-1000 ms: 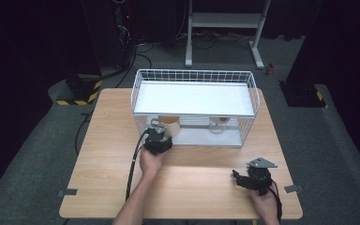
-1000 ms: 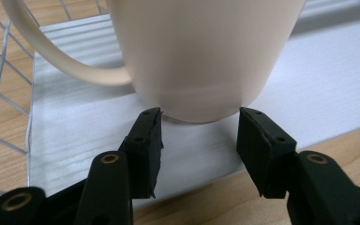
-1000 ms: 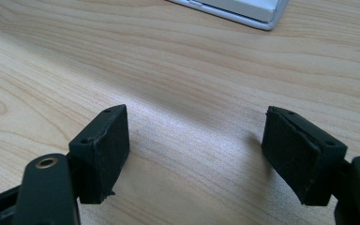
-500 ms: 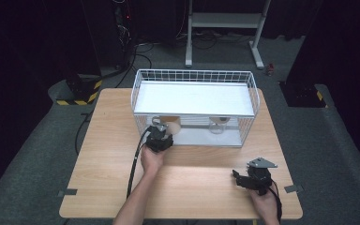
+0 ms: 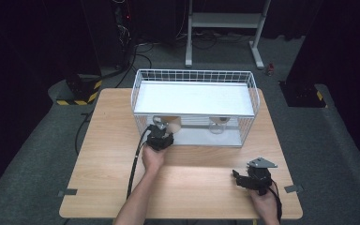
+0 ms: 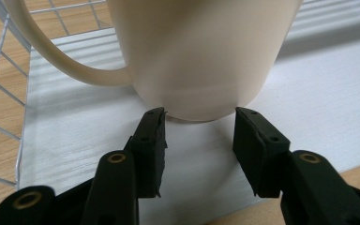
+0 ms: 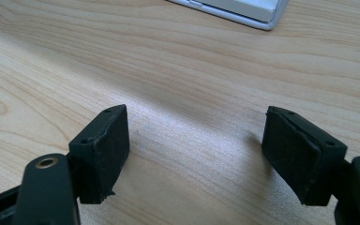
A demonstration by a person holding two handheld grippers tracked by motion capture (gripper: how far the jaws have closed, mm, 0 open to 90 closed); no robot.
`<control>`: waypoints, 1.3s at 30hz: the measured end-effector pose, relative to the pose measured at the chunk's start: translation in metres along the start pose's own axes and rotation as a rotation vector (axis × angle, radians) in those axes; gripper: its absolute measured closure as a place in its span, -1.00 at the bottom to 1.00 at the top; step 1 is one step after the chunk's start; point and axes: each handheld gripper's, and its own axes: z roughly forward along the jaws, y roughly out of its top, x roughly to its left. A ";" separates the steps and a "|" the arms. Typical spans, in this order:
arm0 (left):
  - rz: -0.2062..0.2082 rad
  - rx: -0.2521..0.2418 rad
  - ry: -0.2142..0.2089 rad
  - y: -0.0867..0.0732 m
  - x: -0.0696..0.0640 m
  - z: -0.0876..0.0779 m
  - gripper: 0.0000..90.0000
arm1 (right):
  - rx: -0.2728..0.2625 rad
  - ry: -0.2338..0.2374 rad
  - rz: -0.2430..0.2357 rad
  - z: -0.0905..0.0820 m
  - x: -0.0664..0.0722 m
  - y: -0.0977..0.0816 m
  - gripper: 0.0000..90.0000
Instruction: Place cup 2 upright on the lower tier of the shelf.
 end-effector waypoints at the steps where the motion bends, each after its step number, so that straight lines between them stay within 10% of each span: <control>1: -0.001 0.004 0.000 0.000 0.001 0.000 0.19 | 0.000 0.000 0.000 0.000 0.000 0.000 -0.48; 16: -0.001 0.021 -0.054 0.001 0.001 -0.017 -0.20 | -0.001 0.000 -0.002 0.000 0.000 0.000 -0.48; 39: 0.042 -0.022 -0.060 0.001 -0.005 -0.063 -0.27 | 0.001 0.002 0.003 0.000 0.000 0.000 -0.49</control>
